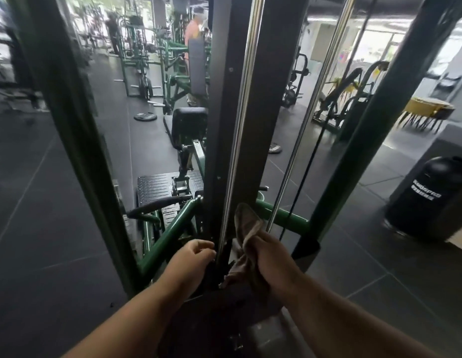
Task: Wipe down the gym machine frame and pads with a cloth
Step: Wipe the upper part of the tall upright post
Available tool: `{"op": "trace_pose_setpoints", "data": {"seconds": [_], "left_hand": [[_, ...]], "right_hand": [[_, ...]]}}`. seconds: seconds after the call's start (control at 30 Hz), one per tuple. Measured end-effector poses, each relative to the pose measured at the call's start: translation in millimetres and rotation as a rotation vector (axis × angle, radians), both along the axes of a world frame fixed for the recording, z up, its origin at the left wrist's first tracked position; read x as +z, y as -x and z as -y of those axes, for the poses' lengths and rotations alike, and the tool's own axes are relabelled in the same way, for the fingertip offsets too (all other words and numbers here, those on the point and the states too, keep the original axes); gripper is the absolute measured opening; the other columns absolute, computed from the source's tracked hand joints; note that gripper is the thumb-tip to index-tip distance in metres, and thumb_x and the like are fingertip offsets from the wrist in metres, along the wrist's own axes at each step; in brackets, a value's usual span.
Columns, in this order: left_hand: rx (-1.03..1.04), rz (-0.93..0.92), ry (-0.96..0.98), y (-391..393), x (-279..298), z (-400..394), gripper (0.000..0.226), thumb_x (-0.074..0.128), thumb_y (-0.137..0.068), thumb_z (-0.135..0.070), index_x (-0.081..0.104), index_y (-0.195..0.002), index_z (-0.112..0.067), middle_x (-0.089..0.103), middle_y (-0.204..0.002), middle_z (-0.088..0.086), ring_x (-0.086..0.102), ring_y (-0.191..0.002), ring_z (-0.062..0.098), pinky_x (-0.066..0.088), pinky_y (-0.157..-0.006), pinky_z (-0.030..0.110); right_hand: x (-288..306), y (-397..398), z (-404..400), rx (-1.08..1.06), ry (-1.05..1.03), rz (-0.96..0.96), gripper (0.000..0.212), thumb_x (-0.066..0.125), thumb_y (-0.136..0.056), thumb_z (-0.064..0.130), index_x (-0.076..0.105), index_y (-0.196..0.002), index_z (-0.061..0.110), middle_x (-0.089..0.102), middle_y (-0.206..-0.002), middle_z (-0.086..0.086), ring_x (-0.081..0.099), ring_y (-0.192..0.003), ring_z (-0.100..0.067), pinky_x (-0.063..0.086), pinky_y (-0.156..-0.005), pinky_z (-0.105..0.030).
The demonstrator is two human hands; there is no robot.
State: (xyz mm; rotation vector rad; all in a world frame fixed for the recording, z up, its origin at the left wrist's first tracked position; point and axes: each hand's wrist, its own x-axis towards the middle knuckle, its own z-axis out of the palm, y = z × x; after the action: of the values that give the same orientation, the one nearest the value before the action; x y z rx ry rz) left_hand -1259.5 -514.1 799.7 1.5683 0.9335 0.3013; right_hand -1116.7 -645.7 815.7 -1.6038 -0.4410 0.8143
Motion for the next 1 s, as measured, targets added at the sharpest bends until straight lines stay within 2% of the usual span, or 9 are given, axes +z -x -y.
{"op": "trace_pose_setpoints", "data": {"seconds": [0.07, 0.13, 0.37, 0.47, 0.57, 0.63, 0.8, 0.9, 1.0], "left_hand": [[-0.022, 0.005, -0.005, -13, 0, 6, 0.016, 0.072, -0.09, -0.024, 0.073, -0.106, -0.024, 0.073, -0.082, -0.005, 0.07, -0.078, 0.013, 0.056, -0.07, 0.033], [-0.026, -0.008, -0.046, -26, -3, 12, 0.014, 0.072, -0.091, -0.024, 0.073, -0.105, -0.026, 0.075, -0.087, -0.004, 0.069, -0.085, 0.016, 0.055, -0.076, 0.033], [0.03, 0.027, -0.09, -105, 16, 65, 0.011, 0.069, -0.09, -0.026, 0.073, -0.099, -0.025, 0.074, -0.086, 0.004, 0.069, -0.082, 0.027, 0.054, -0.067, 0.029], [0.07, 0.038, -0.099, -157, 17, 102, 0.029, 0.069, -0.072, -0.04, 0.077, -0.098, -0.028, 0.076, -0.084, 0.008, 0.071, -0.078, 0.029, 0.054, -0.072, 0.039], [0.037, 0.021, -0.163, -212, 20, 150, 0.02, 0.069, -0.072, -0.039, 0.079, -0.089, -0.033, 0.078, -0.085, 0.005, 0.071, -0.077, 0.018, 0.055, -0.073, 0.037], [-0.003, 0.011, -0.17, -250, 17, 172, 0.01, 0.073, -0.085, -0.026, 0.079, -0.093, -0.026, 0.08, -0.089, 0.005, 0.074, -0.083, 0.023, 0.058, -0.078, 0.04], [-0.014, 0.033, -0.137, -313, 25, 207, 0.013, 0.07, -0.097, -0.015, 0.077, -0.106, -0.022, 0.079, -0.097, 0.012, 0.069, -0.084, 0.018, 0.052, -0.074, 0.032], [-0.013, 0.035, -0.104, -335, 26, 214, 0.015, 0.071, -0.098, -0.018, 0.077, -0.108, -0.026, 0.079, -0.093, 0.004, 0.069, -0.086, 0.016, 0.052, -0.076, 0.032], [-0.027, 0.03, -0.079, -352, 20, 213, 0.016, 0.07, -0.098, -0.017, 0.077, -0.11, -0.026, 0.077, -0.088, -0.002, 0.065, -0.082, 0.013, 0.048, -0.071, 0.028]], "right_hand": [[3, -12, 12, -0.001, -0.003, -0.006, 0.033, 0.062, -0.079, 0.032, 0.076, -0.104, 0.015, 0.07, -0.092, -0.024, 0.063, -0.08, -0.032, 0.05, -0.078, -0.049], [8, -29, 26, -0.019, -0.012, 0.001, 0.023, 0.06, -0.09, 0.029, 0.078, -0.101, 0.021, 0.072, -0.09, -0.023, 0.065, -0.078, -0.033, 0.052, -0.077, -0.049], [13, -124, 99, -0.045, -0.154, -0.033, 0.028, 0.049, -0.109, 0.018, 0.073, -0.104, 0.004, 0.067, -0.077, -0.012, 0.063, -0.063, -0.023, 0.054, -0.059, -0.032], [11, -180, 138, -0.019, -0.132, 0.02, 0.032, 0.042, -0.112, 0.014, 0.067, -0.092, 0.012, 0.067, -0.07, 0.001, 0.064, -0.06, -0.008, 0.053, -0.058, -0.022], [16, -232, 178, -0.043, -0.138, 0.089, 0.031, 0.049, -0.11, 0.021, 0.071, -0.089, 0.017, 0.071, -0.074, -0.002, 0.063, -0.066, -0.017, 0.053, -0.063, -0.035], [16, -267, 202, -0.055, -0.129, 0.158, 0.026, 0.057, -0.101, 0.036, 0.072, -0.09, 0.02, 0.071, -0.078, -0.004, 0.063, -0.067, -0.02, 0.053, -0.066, -0.043], [20, -336, 250, -0.114, -0.101, 0.083, 0.019, 0.059, -0.104, 0.029, 0.072, -0.104, 0.016, 0.073, -0.081, -0.008, 0.065, -0.067, -0.022, 0.054, -0.071, -0.048], [17, -366, 263, -0.096, -0.068, 0.086, 0.021, 0.063, -0.097, 0.037, 0.075, -0.106, 0.023, 0.077, -0.086, -0.006, 0.07, -0.075, -0.027, 0.058, -0.08, -0.054], [18, -389, 265, -0.077, -0.047, 0.096, 0.019, 0.062, -0.096, 0.039, 0.074, -0.101, 0.027, 0.075, -0.081, -0.001, 0.071, -0.08, -0.029, 0.057, -0.082, -0.05]]}}
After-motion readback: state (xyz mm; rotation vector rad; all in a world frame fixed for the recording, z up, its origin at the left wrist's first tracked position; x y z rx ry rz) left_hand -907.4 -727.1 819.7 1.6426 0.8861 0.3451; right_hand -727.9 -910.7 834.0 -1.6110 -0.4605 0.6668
